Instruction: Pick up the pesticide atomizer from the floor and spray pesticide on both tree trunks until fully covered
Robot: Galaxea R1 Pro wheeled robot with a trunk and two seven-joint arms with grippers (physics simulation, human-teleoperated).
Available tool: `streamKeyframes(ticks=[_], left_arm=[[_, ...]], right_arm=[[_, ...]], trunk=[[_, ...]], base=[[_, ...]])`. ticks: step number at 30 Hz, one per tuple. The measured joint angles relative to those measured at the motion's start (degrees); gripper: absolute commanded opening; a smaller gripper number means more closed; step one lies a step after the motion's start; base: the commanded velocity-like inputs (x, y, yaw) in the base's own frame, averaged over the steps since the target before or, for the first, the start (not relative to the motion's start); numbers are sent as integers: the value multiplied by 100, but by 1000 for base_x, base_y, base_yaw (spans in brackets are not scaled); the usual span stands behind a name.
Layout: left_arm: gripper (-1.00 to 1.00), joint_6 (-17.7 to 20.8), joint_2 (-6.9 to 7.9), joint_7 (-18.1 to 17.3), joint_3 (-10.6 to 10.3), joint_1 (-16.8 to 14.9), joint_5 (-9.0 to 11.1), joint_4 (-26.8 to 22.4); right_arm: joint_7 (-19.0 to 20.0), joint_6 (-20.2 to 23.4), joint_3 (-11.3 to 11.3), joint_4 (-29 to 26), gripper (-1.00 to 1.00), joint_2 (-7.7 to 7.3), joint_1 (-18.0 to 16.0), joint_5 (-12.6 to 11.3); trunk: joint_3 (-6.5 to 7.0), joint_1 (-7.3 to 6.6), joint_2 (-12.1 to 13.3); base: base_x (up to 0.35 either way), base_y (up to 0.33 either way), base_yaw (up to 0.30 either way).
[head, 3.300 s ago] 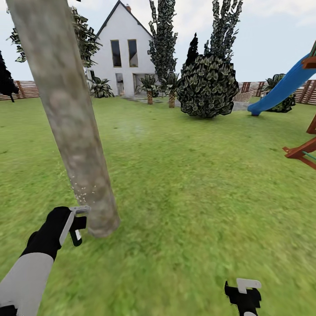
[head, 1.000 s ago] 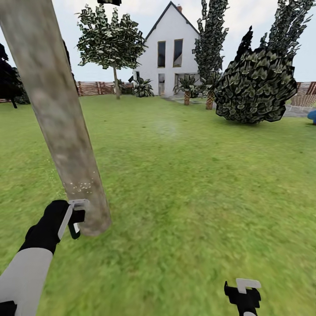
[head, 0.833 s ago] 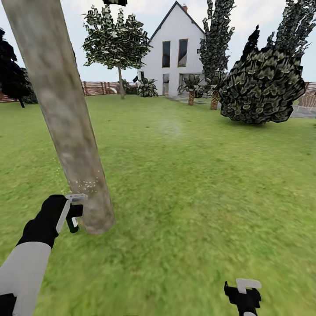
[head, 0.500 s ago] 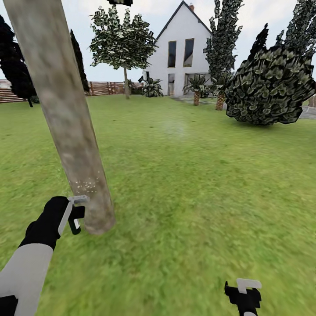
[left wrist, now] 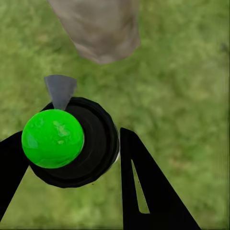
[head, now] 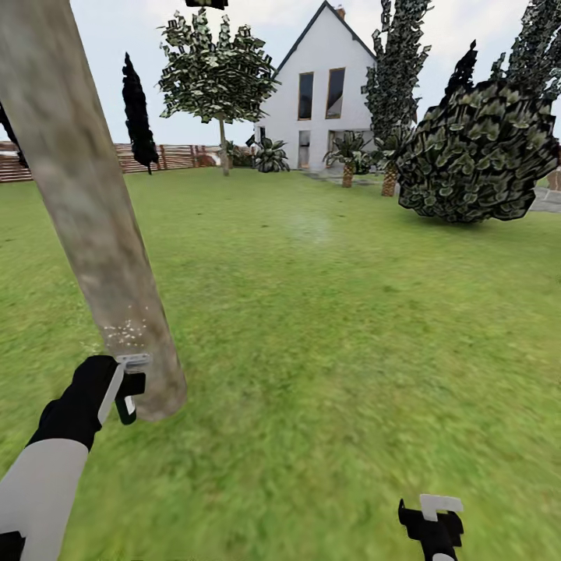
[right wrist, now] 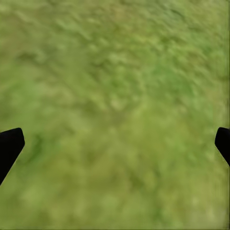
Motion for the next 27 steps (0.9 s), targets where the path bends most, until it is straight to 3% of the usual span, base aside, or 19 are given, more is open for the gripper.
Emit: streamKeyframes(ticks=[13, 27], left_arm=[[-100, -23, -23, 18, -3, 77, -3, 0], [-100, -24, -77, 11, -25, 76, 24, -13]], right_arm=[[4, 0, 1, 0, 100, 3, -1, 0], [6, 0, 1, -1, 100, 3, 1, 0]], trunk=[[0, 0, 0], [0, -2, 0]], base=[[4, -273, 260], [123, -270, 14]])
